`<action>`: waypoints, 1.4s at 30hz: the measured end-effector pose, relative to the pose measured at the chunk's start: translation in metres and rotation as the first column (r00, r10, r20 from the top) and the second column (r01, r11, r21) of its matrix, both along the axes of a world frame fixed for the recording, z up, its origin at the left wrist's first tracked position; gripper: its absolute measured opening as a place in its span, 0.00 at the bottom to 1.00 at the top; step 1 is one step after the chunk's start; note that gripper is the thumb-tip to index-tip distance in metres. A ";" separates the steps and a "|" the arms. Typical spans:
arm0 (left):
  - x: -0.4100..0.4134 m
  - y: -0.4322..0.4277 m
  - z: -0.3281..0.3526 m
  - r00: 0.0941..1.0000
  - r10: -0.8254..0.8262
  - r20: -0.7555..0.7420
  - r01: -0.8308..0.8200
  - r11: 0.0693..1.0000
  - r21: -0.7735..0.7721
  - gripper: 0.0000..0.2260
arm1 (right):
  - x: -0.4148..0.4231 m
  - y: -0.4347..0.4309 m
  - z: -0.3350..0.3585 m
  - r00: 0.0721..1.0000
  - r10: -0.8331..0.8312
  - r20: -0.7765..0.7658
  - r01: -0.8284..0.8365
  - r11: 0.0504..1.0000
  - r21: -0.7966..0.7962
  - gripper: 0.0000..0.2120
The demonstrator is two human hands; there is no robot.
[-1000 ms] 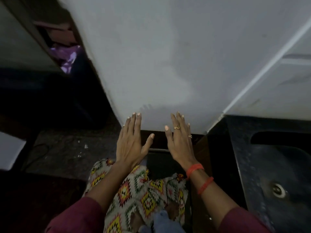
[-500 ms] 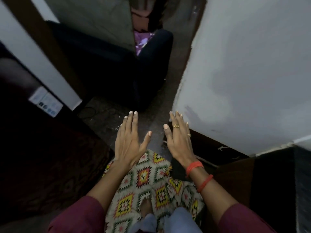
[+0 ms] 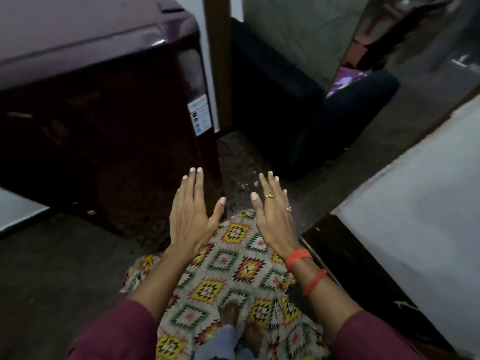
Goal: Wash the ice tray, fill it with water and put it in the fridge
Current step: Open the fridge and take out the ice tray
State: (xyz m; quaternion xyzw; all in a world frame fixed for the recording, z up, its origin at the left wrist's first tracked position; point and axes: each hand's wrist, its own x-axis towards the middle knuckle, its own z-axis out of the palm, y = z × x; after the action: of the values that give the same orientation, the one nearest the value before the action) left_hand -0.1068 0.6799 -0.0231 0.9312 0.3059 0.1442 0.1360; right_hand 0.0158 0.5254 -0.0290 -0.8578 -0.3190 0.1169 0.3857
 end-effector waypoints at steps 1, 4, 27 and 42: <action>-0.009 0.004 0.000 0.999 0.038 0.000 -0.038 0.999 0.002 0.37 | -0.003 0.008 0.000 0.999 0.039 -0.005 -0.039 0.999 0.003 0.28; -0.037 0.014 -0.001 0.992 0.129 0.006 -0.129 0.992 -0.001 0.37 | -0.016 0.031 0.001 0.991 0.136 -0.016 -0.136 0.991 0.011 0.28; -0.226 0.198 0.034 0.873 0.445 0.198 -0.468 0.879 0.087 0.33 | -0.184 0.266 0.022 0.837 0.459 -0.299 -0.444 0.888 0.120 0.25; -0.253 0.293 0.106 0.871 0.298 0.391 -0.394 0.899 0.192 0.31 | -0.243 0.375 0.065 0.829 0.426 -0.362 -0.372 0.904 0.211 0.25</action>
State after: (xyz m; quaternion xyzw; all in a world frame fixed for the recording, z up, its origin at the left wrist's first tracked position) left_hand -0.3595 0.9734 0.0824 0.8291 0.4176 0.3703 0.0343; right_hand -0.2271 0.9008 0.0358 -0.7024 -0.4127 0.3466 0.4650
